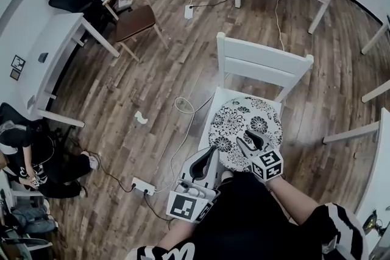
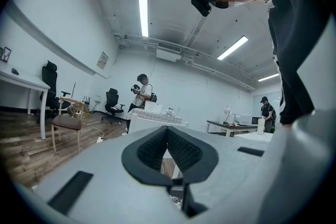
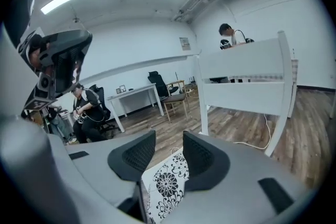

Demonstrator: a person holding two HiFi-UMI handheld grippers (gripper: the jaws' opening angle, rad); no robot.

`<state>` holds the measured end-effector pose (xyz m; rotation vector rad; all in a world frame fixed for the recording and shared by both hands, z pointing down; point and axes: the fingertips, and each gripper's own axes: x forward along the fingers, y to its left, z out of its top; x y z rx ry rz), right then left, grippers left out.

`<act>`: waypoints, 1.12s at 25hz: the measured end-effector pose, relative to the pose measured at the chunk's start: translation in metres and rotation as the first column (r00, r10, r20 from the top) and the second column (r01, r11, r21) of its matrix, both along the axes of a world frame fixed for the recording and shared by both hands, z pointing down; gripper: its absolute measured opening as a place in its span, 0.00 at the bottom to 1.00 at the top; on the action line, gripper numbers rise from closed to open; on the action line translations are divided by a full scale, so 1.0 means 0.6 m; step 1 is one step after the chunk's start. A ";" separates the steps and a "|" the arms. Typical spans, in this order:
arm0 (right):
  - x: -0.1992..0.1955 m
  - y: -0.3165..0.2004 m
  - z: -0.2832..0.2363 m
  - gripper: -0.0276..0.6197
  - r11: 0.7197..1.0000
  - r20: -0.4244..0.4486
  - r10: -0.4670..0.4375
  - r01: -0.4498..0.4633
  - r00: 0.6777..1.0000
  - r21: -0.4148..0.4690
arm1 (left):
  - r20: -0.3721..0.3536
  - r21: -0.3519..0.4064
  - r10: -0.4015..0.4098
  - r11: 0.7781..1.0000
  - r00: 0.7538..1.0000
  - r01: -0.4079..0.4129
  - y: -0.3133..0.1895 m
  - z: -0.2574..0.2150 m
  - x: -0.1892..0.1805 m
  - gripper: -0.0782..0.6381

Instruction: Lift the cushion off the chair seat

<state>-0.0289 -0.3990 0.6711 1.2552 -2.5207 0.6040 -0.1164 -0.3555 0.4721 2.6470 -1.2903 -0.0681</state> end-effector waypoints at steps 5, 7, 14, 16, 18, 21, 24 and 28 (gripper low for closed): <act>0.013 0.004 0.082 0.33 0.995 -0.074 0.005 -0.012 0.997 -0.097 | 0.009 -0.030 -0.011 0.999 1.000 0.012 0.002 0.013 -0.001 0.11; 0.019 0.008 0.111 0.35 0.991 -0.095 0.013 -0.026 0.995 -0.134 | 0.015 -0.043 -0.019 0.999 1.000 0.019 0.005 0.021 -0.005 0.11; 0.035 0.022 0.203 0.38 0.974 -0.194 -0.015 -0.029 0.981 -0.224 | 0.046 -0.064 -0.032 0.997 0.998 0.035 0.018 0.047 -0.014 0.11; 0.038 0.026 0.228 0.39 0.969 -0.223 -0.034 -0.023 0.974 -0.248 | 0.051 -0.068 -0.031 0.997 0.998 0.035 0.020 0.053 -0.014 0.11; 0.042 0.030 0.250 0.39 0.962 -0.242 -0.047 -0.021 0.969 -0.272 | 0.051 -0.071 -0.033 0.997 0.998 0.037 0.021 0.058 -0.014 0.11; 0.049 0.034 0.273 0.39 0.955 -0.255 -0.057 -0.022 0.965 -0.297 | 0.049 -0.077 -0.039 0.996 0.998 0.043 0.020 0.063 -0.014 0.11; 0.053 0.036 0.300 0.39 0.946 -0.268 -0.080 -0.011 0.960 -0.325 | 0.043 -0.082 -0.037 0.996 0.998 0.040 0.023 0.071 -0.013 0.11; 0.065 0.045 0.345 0.40 0.923 -0.298 -0.099 -0.025 0.950 -0.385 | 0.049 -0.090 -0.029 0.995 0.998 0.034 0.035 0.084 -0.010 0.11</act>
